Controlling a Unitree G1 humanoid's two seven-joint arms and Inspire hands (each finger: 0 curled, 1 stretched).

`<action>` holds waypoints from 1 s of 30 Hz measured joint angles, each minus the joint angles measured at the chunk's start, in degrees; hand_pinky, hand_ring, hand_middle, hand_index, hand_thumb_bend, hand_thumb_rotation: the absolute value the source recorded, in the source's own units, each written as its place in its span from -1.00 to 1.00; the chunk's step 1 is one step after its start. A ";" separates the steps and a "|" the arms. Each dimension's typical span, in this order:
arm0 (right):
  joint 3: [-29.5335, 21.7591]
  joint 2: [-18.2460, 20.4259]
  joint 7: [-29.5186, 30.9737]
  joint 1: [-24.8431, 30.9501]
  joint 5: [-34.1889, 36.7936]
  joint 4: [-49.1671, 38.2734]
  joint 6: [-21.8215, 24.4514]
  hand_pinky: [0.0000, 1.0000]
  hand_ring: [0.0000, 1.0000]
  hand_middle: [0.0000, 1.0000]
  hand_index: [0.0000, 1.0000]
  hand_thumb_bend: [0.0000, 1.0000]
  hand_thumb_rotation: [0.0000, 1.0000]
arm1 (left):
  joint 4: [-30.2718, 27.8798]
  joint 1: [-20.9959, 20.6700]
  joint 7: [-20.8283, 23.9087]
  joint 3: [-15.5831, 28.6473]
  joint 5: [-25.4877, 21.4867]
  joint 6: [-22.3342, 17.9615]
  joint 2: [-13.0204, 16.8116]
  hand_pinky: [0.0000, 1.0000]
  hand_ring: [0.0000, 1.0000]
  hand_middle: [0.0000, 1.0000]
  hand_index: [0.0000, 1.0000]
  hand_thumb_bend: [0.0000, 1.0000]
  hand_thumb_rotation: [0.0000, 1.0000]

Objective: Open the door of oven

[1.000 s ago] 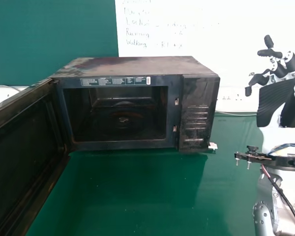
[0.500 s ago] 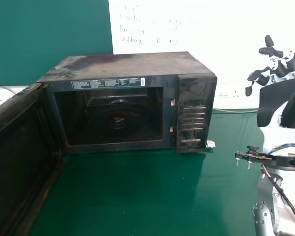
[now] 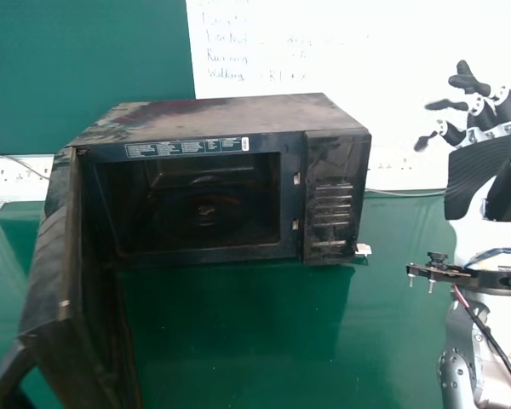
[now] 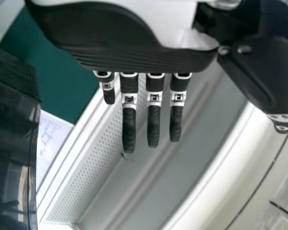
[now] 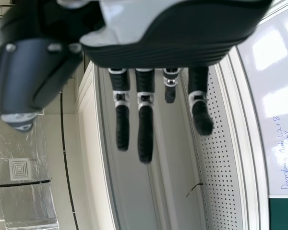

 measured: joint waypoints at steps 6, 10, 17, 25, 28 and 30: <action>0.00 0.00 0.14 0.00 -0.01 -0.01 0.02 -0.08 0.17 0.41 0.46 1.00 1.00 | -2.63 1.60 4.99 -1.42 0.66 -1.58 -0.31 -0.30 -0.04 0.10 0.15 0.93 -0.06; 0.00 0.00 0.10 0.00 -0.02 -0.03 0.07 -0.08 0.17 0.42 0.47 1.00 1.00 | -5.39 2.23 8.00 -1.79 0.59 -1.83 -1.81 -0.33 -0.07 0.06 0.11 0.97 -0.09; -0.05 0.00 0.11 0.00 0.00 -0.04 0.07 -0.08 0.17 0.41 0.47 1.00 1.00 | -7.09 3.06 9.43 -2.21 0.33 -1.79 -2.74 -0.35 -0.07 0.06 0.11 0.98 -0.08; -0.08 0.00 0.16 0.00 0.01 -0.04 0.31 -0.07 0.18 0.43 0.48 1.00 1.00 | -6.64 2.85 5.63 -2.36 -0.65 -1.43 -2.74 -0.40 -0.08 0.16 0.21 0.92 -0.07; -0.10 0.00 0.29 0.00 0.13 -0.04 0.32 -0.07 0.18 0.42 0.48 1.00 1.00 | -6.45 2.25 3.50 -2.59 -0.71 -0.97 -2.71 -0.35 -0.07 0.16 0.22 0.92 -0.08; -0.11 0.00 0.36 0.00 0.17 -0.04 0.31 -0.07 0.18 0.42 0.48 1.00 1.00 | -6.52 1.57 2.90 -2.81 -0.76 -0.60 -2.66 -0.34 -0.10 0.11 0.20 0.95 -0.11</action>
